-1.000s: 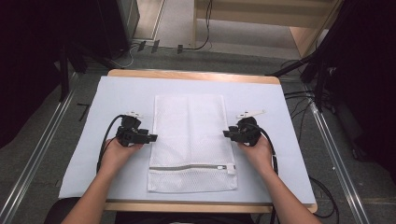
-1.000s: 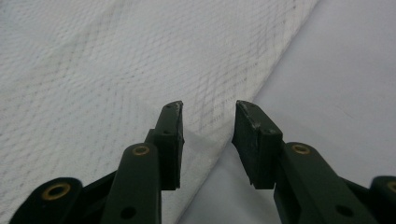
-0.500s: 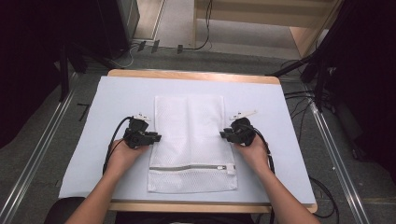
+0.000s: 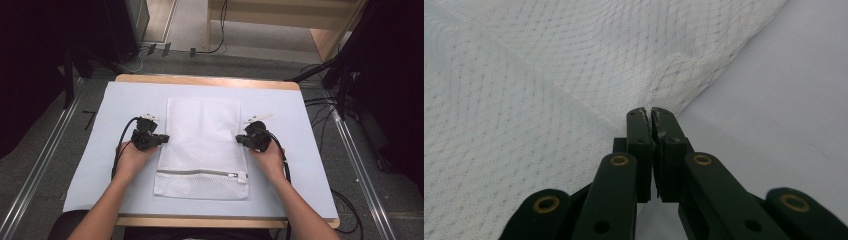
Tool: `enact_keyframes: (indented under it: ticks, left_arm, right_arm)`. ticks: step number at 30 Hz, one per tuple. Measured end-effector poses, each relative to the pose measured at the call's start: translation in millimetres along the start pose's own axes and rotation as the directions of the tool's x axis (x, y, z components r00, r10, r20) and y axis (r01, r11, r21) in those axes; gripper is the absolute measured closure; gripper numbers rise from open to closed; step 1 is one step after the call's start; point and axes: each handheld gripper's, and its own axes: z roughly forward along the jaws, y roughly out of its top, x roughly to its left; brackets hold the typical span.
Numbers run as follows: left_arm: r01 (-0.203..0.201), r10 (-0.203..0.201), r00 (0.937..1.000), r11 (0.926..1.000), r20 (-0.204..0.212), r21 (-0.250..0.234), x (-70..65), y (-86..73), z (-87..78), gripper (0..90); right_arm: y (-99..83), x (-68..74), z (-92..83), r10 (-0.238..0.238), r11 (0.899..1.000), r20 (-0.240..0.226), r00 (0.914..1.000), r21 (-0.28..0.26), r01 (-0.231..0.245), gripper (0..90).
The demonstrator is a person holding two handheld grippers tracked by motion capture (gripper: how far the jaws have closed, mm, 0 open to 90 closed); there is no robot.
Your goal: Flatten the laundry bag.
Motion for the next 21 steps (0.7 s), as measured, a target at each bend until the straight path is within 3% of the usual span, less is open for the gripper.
enact_keyframes:
  ticks: [4, 7, 17, 21]
  left_arm:
    - [0.010, -0.010, 0.9999, 1.0000, 0.003, 0.000, 7.0, 4.9, 2.1, 89.3]
    - [0.058, -0.057, 0.9973, 0.9981, 0.046, -0.021, 19.9, 8.2, 3.5, 89.2]
    - [0.069, -0.068, 0.9968, 0.9975, 0.041, -0.014, 30.1, 13.9, 7.2, 88.8]
    - [0.084, -0.083, 0.9948, 0.9964, 0.058, -0.009, 31.3, 14.1, 9.1, 82.1]
  right_arm:
    - [5.8, -3.1, 5.7, 0.014, 1.000, 0.001, 0.9999, -0.009, -0.014, 88.7]
    - [11.4, -6.7, 9.4, 0.029, 0.999, 0.001, 0.9996, -0.035, -0.029, 88.7]
    - [15.0, -5.7, 16.3, 0.051, 0.998, 0.009, 0.9987, -0.040, -0.051, 88.3]
    - [13.5, -7.2, 18.3, 0.034, 0.999, -0.008, 0.9994, -0.030, -0.034, 79.0]
